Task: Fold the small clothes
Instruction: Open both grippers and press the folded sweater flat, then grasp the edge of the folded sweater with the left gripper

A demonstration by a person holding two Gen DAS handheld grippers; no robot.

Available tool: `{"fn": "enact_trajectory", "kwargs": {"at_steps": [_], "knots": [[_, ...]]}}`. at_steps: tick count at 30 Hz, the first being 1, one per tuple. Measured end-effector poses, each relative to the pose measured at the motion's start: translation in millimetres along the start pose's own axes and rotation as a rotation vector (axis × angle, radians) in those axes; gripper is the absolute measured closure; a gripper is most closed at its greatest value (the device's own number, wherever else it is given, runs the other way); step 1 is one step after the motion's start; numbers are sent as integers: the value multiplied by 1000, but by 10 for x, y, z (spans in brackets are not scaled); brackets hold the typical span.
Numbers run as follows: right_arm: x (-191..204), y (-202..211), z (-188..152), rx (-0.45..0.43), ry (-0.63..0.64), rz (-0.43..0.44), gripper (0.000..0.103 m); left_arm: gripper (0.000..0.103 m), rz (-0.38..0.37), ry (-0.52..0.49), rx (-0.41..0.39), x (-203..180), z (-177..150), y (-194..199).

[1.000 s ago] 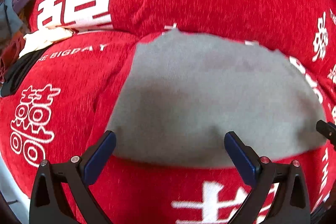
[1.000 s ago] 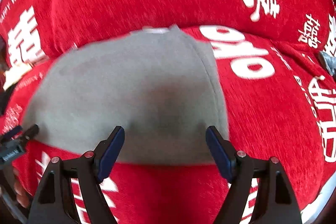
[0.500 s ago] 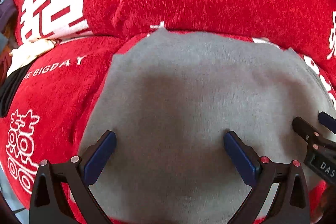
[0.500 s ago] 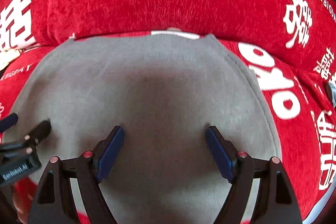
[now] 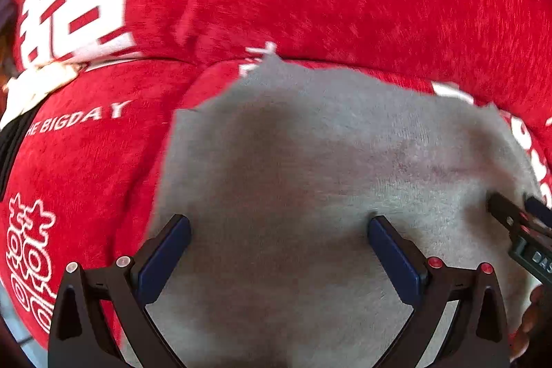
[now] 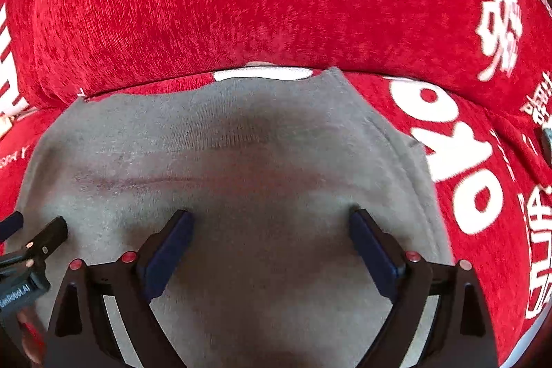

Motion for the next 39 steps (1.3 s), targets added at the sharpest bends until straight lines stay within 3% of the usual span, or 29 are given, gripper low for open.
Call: {"fn": "enact_trajectory", "kwargs": {"at_steps": [3, 6, 9, 16, 18, 20, 21, 23, 30, 32, 36, 39], "knots": [[-163, 262, -70, -55, -40, 25, 9, 0, -51, 81, -23, 295, -36, 150], [-328, 435, -186, -80, -85, 45, 9, 0, -189, 206, 31, 594, -189, 118], [-414, 477, -296, -69, -118, 61, 9, 0, -271, 251, 83, 672, -340, 7], [-212, 504, -389, -68, -50, 51, 9, 2, -212, 119, 62, 279, -244, -74], [-121, 544, -365, -82, -14, 54, 9, 14, -181, 78, 48, 178, -186, -66], [-55, 574, -335, -96, 17, 41, 9, 32, -188, 73, 36, 151, -148, -17], [-33, 577, -319, -101, 27, 38, 9, 49, -205, 70, 30, 141, -144, 22], [20, 556, -283, -100, 40, 35, 9, 58, -217, 67, 27, 137, -138, 86], [406, 343, -295, -53, 126, 42, 8, 63, -211, 123, 52, 158, -129, 155], [419, 354, -274, -96, 136, 11, 6, 64, -203, 123, 53, 161, -126, 188], [374, 400, -249, -58, 105, 64, 6, 64, -162, 95, 48, 108, -124, 281], [406, 364, -269, -71, 119, 40, 5, 65, -114, 86, 54, 41, -91, 310]]}}
Point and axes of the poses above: each gripper's, at about its wrist camera, not at the fingertips, and y roughly against the way its jaws point, x to its left, z to its top, the point moved 10 cm from there along -y, roughly the way its jaws point, and after that the axes turned 11 degrees about -z, right-handed, at the moved point
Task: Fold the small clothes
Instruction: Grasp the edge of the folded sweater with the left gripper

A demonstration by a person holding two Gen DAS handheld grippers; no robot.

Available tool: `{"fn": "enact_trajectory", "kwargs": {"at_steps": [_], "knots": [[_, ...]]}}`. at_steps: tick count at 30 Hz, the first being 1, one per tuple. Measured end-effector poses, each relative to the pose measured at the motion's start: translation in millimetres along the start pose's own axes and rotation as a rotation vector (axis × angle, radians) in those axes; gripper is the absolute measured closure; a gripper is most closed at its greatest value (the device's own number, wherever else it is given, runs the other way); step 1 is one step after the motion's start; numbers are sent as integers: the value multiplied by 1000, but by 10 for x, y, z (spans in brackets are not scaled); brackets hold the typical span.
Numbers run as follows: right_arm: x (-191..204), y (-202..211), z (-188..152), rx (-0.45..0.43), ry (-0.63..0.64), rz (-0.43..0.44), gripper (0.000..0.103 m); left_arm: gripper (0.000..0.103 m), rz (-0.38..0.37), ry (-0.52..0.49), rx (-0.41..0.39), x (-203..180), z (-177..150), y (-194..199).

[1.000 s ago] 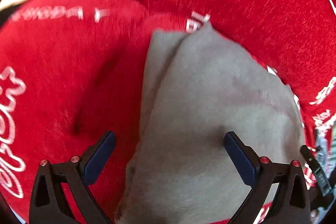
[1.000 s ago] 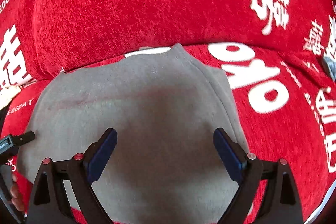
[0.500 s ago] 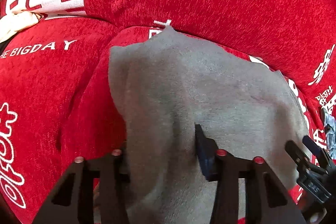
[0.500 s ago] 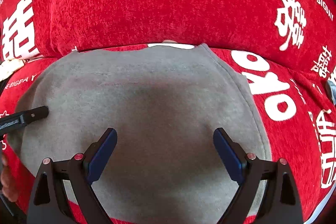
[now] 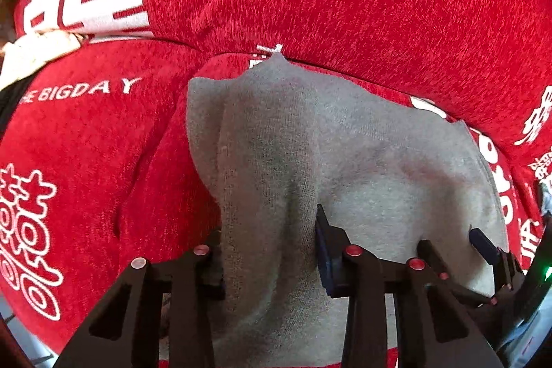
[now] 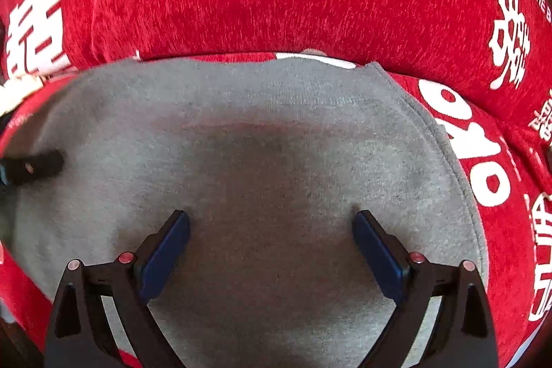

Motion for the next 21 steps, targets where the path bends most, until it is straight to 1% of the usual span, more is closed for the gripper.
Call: {"fn": "enact_trajectory", "kwargs": {"at_steps": [2, 5, 10, 12, 14, 16, 17, 18, 20, 21], "knots": [[13, -10, 13, -20, 9, -20, 3, 65, 21, -1, -2, -60, 18, 44], [11, -81, 64, 2, -12, -19, 0, 66, 52, -15, -9, -155, 45, 97], [55, -171, 215, 24, -9, -47, 0, 66, 91, -29, -7, -286, 35, 151], [36, -196, 238, 52, -15, -20, 0, 66, 104, -37, -3, -342, 28, 176], [-40, -132, 203, 82, -29, 19, 0, 66, 111, -45, -3, -396, 25, 203], [-176, -59, 139, 53, -51, 30, 0, 66, 128, -60, -3, -458, 19, 208], [-331, -82, 50, 40, -56, -9, 0, 66, 140, -67, -1, -493, 11, 199], [-427, -121, -14, 38, -55, -28, 0, 66, 148, -77, 2, -541, -4, 187], [-595, -85, -88, -14, -83, 30, 1, 66, 156, -90, 5, -626, -20, 172], [-634, -53, -119, -16, -76, 38, 1, 66, 164, -102, 5, -687, -31, 167]]}}
Point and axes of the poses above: each gripper's, at about its wrist camera, not at the fingertips, and y roughly against the way its jaws point, x to its left, z to its top, the point moved 10 cm from there along -y, roughly the way its jaws point, and after that the axes turned 11 degrees about -z, right-handed, at the moved point
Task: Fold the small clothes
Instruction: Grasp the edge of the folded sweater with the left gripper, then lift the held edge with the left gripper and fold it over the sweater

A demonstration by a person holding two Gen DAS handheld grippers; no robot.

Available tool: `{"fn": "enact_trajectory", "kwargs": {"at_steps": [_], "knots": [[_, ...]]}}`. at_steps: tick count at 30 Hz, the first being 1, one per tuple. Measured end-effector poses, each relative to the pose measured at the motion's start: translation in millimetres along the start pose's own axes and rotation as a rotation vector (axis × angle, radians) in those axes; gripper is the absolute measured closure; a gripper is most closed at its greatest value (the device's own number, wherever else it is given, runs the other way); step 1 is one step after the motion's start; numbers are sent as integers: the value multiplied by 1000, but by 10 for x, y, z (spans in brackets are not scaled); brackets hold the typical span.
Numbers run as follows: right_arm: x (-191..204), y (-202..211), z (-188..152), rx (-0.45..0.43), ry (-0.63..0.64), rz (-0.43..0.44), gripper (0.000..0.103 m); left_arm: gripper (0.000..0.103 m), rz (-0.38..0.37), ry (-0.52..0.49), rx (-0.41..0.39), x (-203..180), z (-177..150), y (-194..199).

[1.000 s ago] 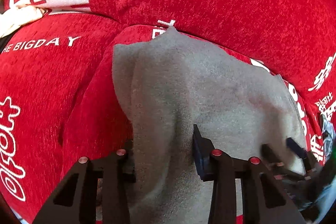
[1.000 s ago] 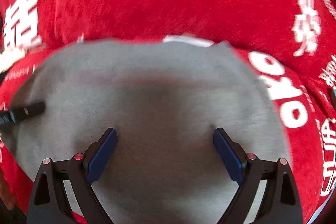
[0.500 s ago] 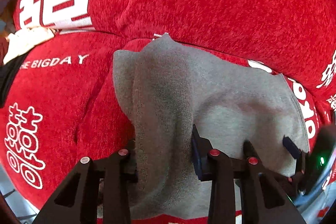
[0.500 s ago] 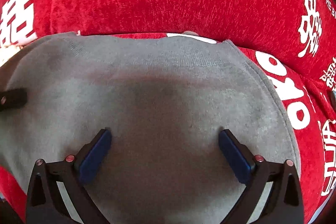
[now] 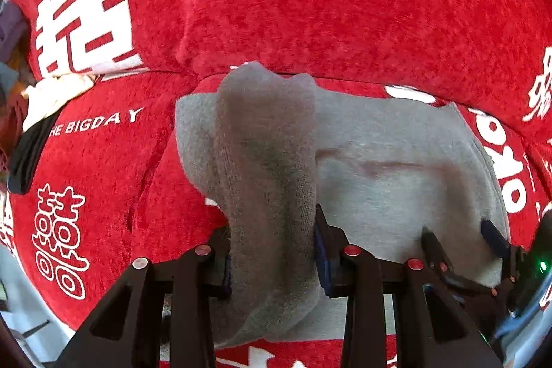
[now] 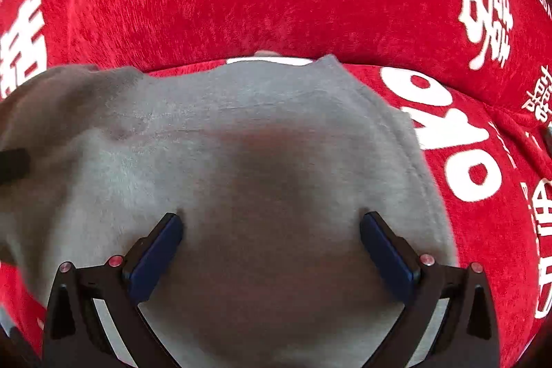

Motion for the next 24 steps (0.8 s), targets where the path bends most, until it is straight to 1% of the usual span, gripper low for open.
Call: {"fn": "enact_trajectory", "kwargs": {"at_steps": [1, 2, 4, 5, 6, 8, 11, 13, 14, 15, 17, 20, 22, 24], "knots": [[-24, 49, -20, -1, 7, 15, 1, 66, 6, -6, 1, -42, -4, 4], [-73, 149, -40, -9, -4, 49, 1, 66, 11, -12, 3, -84, -7, 10], [-218, 347, -71, -48, -70, 124, 1, 67, 27, -26, 5, -193, -4, 35], [-305, 401, -86, -58, -96, 140, 1, 67, 36, -33, 4, -248, 1, 52], [-399, 426, -98, -62, -117, 138, 1, 68, 40, -42, 2, -325, 13, 76], [-612, 440, -163, -53, -143, 107, 1, 69, 48, -56, 2, -466, 44, 114], [-971, 438, -278, -50, -187, 76, 1, 72, 47, -75, 5, -786, 121, 171], [-1147, 455, -326, -55, -212, 69, 1, 92, 21, -89, 11, -1104, 195, 187], [-1267, 461, -355, -58, -224, 61, 1, 92, -10, -91, 25, -1260, 209, 175], [-1331, 469, -379, -59, -229, 55, 1, 92, -12, -98, 41, -1400, 213, 149], [-1445, 462, -427, -62, -239, 47, 1, 92, -4, -141, 27, -1710, 244, 33], [-1558, 360, -556, -34, -258, 46, 1, 92, -16, -144, 129, -2057, 47, -410], [-1586, 335, -612, -26, -261, 52, 1, 92, -10, -160, 153, -2229, -68, -613], [-1627, 322, -669, -26, -260, 53, 1, 92, 28, -208, 149, -2354, -163, -781]]}}
Point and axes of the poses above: each gripper's, at about its wrist camera, not at the fingertips, and y roughly against the way its jaws point, x to its left, z to its top, the point moved 10 cm from there along -y, roughly the way its jaws point, and after that the axes turned 11 degrees about -z, right-handed, at the moved point
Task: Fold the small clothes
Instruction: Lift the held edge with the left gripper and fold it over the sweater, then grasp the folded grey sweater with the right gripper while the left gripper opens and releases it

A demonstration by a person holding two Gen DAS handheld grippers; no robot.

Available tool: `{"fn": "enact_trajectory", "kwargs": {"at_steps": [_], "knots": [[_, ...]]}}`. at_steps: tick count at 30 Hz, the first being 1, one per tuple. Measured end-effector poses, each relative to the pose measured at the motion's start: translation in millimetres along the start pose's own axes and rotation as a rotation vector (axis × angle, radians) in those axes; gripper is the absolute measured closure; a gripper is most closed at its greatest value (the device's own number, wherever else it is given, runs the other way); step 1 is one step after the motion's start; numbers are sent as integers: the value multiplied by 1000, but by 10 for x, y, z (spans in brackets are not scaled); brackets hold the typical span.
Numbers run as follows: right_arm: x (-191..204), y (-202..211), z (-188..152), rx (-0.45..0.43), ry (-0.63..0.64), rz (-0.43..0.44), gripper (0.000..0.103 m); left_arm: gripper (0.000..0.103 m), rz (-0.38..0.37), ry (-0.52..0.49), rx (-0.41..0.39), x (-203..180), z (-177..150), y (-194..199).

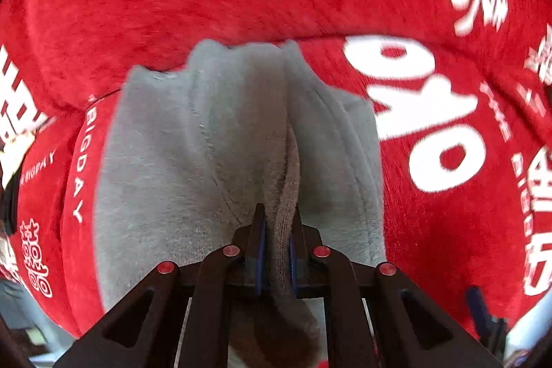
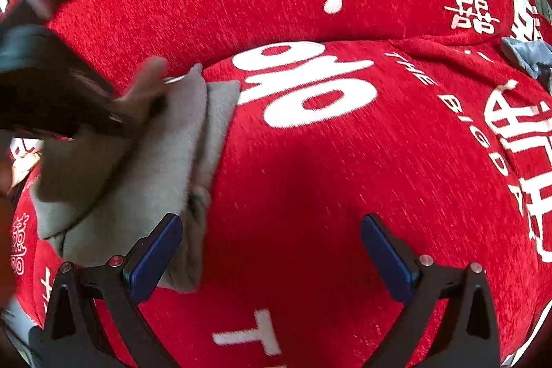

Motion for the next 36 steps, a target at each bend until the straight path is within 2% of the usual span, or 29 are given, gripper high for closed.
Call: {"fn": "enact_trajectory", "kwargs": {"at_steps": [3, 4, 5, 6, 7, 9, 13, 15, 18, 21, 23, 26, 30, 33, 34, 36], "knots": [[-41, -10, -45, 2, 3, 3, 1, 88, 32, -64, -42, -65, -6, -45], [-50, -12, -59, 5, 2, 7, 1, 69, 8, -76, -42, -81, -16, -34], [-54, -7, -73, 6, 2, 11, 1, 54, -45, -81, -33, -116, -30, -22], [-56, -6, -74, 5, 2, 14, 1, 25, -115, -78, -14, -137, -56, 25], [-49, 13, -78, 4, 4, 18, 1, 15, -147, -65, -19, -129, -58, 89], [-26, 54, -73, -1, 10, 34, 1, 15, -198, -40, -77, -57, -40, 310], [106, 233, 7, -31, 32, 82, 1, 15, -317, -19, -141, 225, -83, 735], [191, 309, 70, -46, 48, 107, 1, 15, -279, 6, -188, 545, -157, 842], [370, 395, 228, -63, 84, 172, 1, 15, -164, 69, -211, 1133, -282, 798], [535, 444, 436, -59, 80, 243, 1, 15, -151, 161, -184, 1512, -453, 656], [711, 435, 569, -29, 89, 323, 1, 15, -160, 208, -166, 1663, -550, 543], [922, 300, 726, 27, 95, 370, 1, 15, -186, 224, -175, 1658, -641, 437], [1250, -98, 803, 163, 110, 415, 2, 15, -154, 144, -201, 1569, -668, 385], [1351, -485, 712, 271, 133, 347, 15, 15, -192, 125, -214, 1627, -651, 435], [1388, -571, 657, 306, 129, 358, 21, 15, -212, 137, -221, 1684, -635, 450], [1412, -588, 661, 292, 118, 369, 23, 15, -218, 182, -240, 1862, -638, 461]]}}
Point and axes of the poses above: each gripper's, at about its wrist camera, not at the fingertips, and y roughly against the way its jaws point, x to its left, z to its top, the point moved 10 cm from there along -y, roughly the way its jaws point, and after that the axes turned 11 degrees about -z, right-handed, at the moved point
